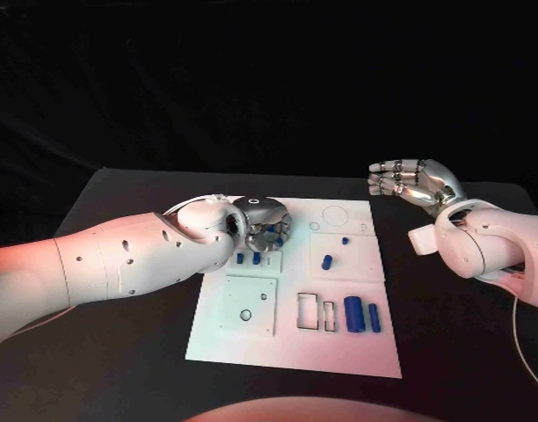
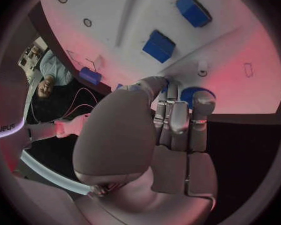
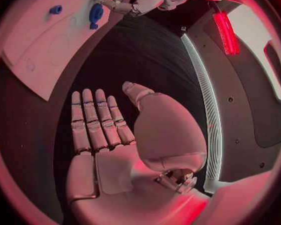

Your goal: Assemble the parts on the task board

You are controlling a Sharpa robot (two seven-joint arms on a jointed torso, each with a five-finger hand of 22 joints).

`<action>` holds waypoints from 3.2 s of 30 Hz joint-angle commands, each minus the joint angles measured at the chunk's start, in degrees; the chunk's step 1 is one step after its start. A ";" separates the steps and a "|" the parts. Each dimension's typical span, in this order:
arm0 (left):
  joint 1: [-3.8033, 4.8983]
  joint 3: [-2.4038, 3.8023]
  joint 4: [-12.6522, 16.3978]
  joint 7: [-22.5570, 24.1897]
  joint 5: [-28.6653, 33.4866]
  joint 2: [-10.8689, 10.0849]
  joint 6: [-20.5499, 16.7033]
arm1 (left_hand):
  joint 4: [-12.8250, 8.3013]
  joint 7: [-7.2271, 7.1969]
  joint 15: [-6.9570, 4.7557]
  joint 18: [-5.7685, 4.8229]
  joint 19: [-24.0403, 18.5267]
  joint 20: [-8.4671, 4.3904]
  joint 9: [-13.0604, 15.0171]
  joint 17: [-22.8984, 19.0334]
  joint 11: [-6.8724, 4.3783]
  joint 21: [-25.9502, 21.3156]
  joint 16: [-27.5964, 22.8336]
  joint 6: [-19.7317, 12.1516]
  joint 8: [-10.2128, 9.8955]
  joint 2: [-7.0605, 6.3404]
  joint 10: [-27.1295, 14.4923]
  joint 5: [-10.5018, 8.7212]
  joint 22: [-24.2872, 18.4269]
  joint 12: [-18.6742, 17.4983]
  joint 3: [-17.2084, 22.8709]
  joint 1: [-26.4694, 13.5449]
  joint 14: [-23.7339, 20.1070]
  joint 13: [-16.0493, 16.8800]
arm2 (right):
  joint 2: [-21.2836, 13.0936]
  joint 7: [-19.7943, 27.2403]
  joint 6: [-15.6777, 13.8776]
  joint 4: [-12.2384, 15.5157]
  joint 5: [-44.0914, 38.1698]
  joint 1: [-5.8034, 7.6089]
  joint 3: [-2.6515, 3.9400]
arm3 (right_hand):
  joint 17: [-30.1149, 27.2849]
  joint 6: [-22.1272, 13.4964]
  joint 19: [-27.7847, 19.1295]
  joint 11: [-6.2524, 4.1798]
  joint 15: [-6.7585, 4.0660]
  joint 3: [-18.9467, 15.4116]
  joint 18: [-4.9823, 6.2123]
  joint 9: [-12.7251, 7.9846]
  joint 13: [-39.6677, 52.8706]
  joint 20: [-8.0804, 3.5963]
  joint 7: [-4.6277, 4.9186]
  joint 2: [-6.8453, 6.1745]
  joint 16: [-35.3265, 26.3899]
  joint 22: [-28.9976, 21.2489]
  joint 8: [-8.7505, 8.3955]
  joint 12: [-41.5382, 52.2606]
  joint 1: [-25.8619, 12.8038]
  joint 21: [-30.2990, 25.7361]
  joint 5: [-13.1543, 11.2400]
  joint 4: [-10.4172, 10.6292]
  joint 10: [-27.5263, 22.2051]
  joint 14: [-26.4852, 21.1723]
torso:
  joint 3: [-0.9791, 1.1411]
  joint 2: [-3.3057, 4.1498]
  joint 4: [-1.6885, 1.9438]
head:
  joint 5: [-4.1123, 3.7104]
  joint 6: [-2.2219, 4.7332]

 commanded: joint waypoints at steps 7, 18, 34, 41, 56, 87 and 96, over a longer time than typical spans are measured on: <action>0.01 1.20 2.36 1.36 3.09 -2.06 -2.37 | -0.51 0.30 0.04 -0.58 0.32 0.05 0.03 0.04 0.24 0.46 0.26 0.38 -0.56 0.05 0.46 -0.03 0.18 -0.77 -0.04 -0.52 0.32 -0.26 | 0.13 0.44 1.01 -0.11 -0.53 -0.16 0.01 | -0.09 0.20 -0.29 -0.06 -0.31 -0.08 -0.25 -0.09 -0.10 -0.10 4.92 -0.11 0.35 -0.10 0.34 0.28 0.39 0.10 0.25 -0.19 0.17 -0.10 | -0.01 -0.06 0.11 | 0.20 0.54; 0.03 2.32 4.56 0.45 5.57 -6.97 -0.08 | -0.45 0.39 0.21 -0.51 -0.16 0.18 -0.07 -0.36 0.39 0.24 0.20 0.37 -1.21 -0.63 0.60 -0.06 -0.09 -1.69 -0.29 -1.60 0.16 -0.55 | 0.00 0.36 1.02 -0.20 -0.53 -0.34 0.01 | -0.09 0.20 -0.29 -0.06 -0.31 -0.08 -0.25 -0.09 -0.10 -0.10 4.92 -0.11 0.35 -0.10 0.34 0.28 0.39 0.10 0.25 -0.19 0.17 -0.10 | -0.04 0.03 0.08 | 0.47 0.94; 0.00 2.40 4.38 -0.12 7.03 -10.13 2.10 | -0.42 0.39 0.25 -0.55 -0.13 0.24 -0.11 -0.50 0.42 0.28 0.18 0.38 -1.43 -0.89 0.70 -0.03 0.03 -1.98 -0.35 -1.90 0.08 -0.64 | -0.08 0.38 0.96 -0.19 -0.53 -0.48 0.01 | -0.09 0.20 -0.29 -0.06 -0.31 -0.08 -0.25 -0.09 -0.10 -0.10 4.92 -0.11 0.35 -0.10 0.34 0.28 0.39 0.10 0.25 -0.19 0.17 -0.10 | 0.00 0.13 -0.05 | 0.72 0.68; 0.00 2.39 4.27 -0.22 7.30 -10.06 2.45 | -0.43 0.39 0.25 -0.54 -0.17 0.25 -0.11 -0.50 0.42 0.25 0.18 0.39 -1.44 -0.90 0.72 -0.03 -0.01 -1.99 -0.34 -1.91 0.08 -0.64 | -0.10 0.40 0.92 -0.15 -0.53 -0.49 0.01 | -0.09 0.20 -0.29 -0.06 -0.31 -0.08 -0.25 -0.09 -0.10 -0.10 4.92 -0.11 0.35 -0.10 0.34 0.28 0.39 0.10 0.25 -0.19 0.17 -0.10 | 0.08 0.06 -0.08 | 0.64 0.51; -0.01 2.37 4.09 -0.17 7.50 -9.45 2.21 | -0.40 0.39 0.25 -0.57 -0.07 0.27 -0.10 -0.48 0.42 0.32 0.19 0.45 -1.48 -0.92 0.80 -0.04 0.13 -2.05 -0.35 -2.00 0.08 -0.65 | -0.15 0.41 0.88 -0.05 -0.53 -0.50 0.01 | -0.09 0.20 -0.29 -0.06 -0.31 -0.08 -0.25 -0.09 -0.10 -0.10 4.92 -0.11 0.35 -0.10 0.34 0.28 0.39 0.10 0.25 -0.19 0.17 -0.10 | 0.05 0.06 -0.07 | 0.50 0.40; -0.15 2.24 2.81 -0.73 8.31 -8.15 5.11 | -0.47 0.37 0.25 -0.64 0.20 0.29 -0.09 -0.08 0.39 0.54 0.37 0.59 -1.58 -0.83 0.98 -0.08 0.48 -2.20 -0.27 -2.03 0.24 -0.67 | -0.10 0.43 0.89 -0.08 -0.52 -0.50 0.01 | -0.09 0.20 -0.29 -0.06 -0.31 -0.08 -0.25 -0.09 -0.10 -0.10 4.92 -0.11 0.35 -0.10 0.34 0.28 0.39 0.10 0.25 -0.19 0.17 -0.10 | 0.03 0.04 -0.04 | 0.36 -0.07; -0.15 2.21 2.90 -0.23 8.74 -8.05 5.39 | -0.58 0.33 0.22 -0.67 0.29 0.30 -0.05 0.01 0.34 0.62 0.45 0.76 -1.58 -0.71 1.16 -0.10 0.61 -2.23 -0.20 -1.95 0.30 -0.65 | -0.08 0.43 0.90 -0.11 -0.52 -0.50 0.01 | -0.09 0.20 -0.29 -0.06 -0.31 -0.08 -0.25 -0.09 -0.10 -0.10 4.92 -0.11 0.35 -0.10 0.34 0.28 0.39 0.10 0.25 -0.19 0.17 -0.10 | 0.05 0.06 -0.04 | 0.36 -0.15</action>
